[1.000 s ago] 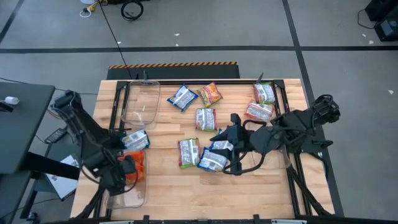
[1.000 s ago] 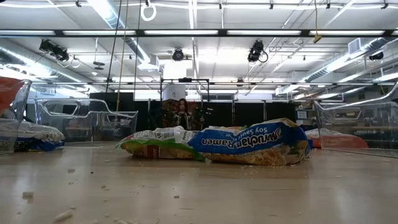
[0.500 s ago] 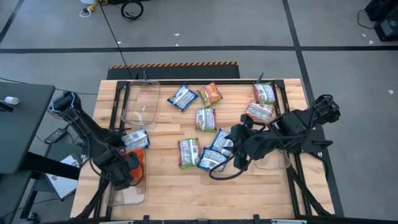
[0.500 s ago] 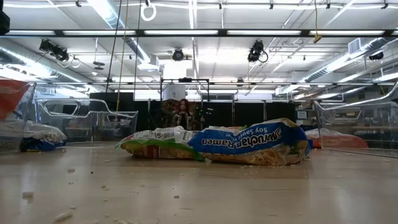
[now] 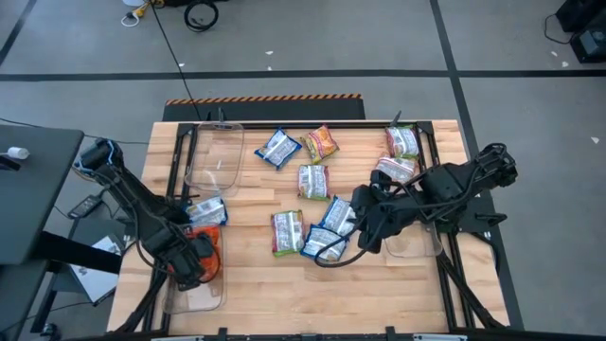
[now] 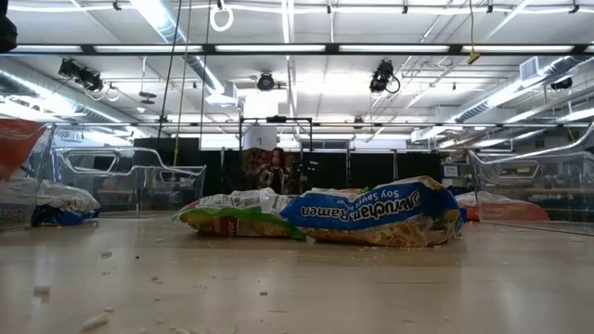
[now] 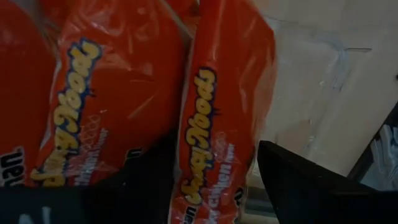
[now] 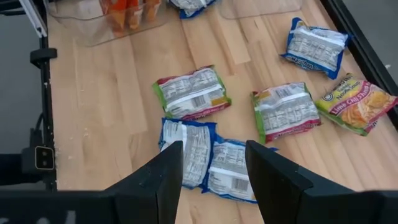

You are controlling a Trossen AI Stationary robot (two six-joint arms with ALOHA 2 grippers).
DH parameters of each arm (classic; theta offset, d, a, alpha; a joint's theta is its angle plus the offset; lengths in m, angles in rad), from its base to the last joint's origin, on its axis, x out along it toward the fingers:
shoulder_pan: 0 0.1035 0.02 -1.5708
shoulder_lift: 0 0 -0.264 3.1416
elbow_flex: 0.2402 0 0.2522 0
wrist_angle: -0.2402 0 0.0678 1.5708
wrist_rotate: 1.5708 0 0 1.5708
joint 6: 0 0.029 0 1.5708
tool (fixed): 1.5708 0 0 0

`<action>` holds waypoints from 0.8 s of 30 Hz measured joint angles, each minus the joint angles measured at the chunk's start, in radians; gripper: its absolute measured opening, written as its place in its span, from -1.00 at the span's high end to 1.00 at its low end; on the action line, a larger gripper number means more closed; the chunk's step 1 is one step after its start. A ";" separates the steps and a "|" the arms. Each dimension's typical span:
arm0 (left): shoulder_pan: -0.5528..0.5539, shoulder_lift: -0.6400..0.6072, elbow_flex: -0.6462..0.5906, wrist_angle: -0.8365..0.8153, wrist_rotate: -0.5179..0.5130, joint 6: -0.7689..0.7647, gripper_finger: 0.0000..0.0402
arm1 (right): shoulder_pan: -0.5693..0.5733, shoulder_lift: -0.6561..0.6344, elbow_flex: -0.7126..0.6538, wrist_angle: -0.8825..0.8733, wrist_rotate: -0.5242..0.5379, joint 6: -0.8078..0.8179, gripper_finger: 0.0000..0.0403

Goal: Sort Maruchan noodles
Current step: Put the bottom orange noodle pack into the bottom left transparent bin, then put the orange noodle pack into the bottom left transparent bin

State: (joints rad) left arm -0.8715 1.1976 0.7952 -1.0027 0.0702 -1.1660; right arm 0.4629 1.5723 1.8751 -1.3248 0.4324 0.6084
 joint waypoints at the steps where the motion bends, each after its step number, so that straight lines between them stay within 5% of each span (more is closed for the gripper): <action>1: 0.000 0.000 0.002 -0.010 0.012 0.000 -0.16 | 0.000 0.000 0.000 0.000 0.000 -0.006 0.11; 15: 0.022 0.000 0.322 -0.309 0.017 -0.087 -0.15 | -0.104 0.000 0.000 0.002 0.006 -0.075 0.11; 19: 0.070 -0.005 0.410 -0.416 -0.149 -0.085 -0.11 | -0.171 0.000 -0.007 0.035 0.061 -0.132 0.11; 24: 0.220 -0.047 0.435 -0.313 -0.547 0.004 -0.06 | -0.275 -0.001 -0.069 0.092 0.154 -0.113 0.11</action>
State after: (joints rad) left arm -0.6512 1.1510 1.2300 -1.3153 -0.4770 -1.1619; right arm 0.1881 1.5717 1.8064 -1.2325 0.5866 0.4959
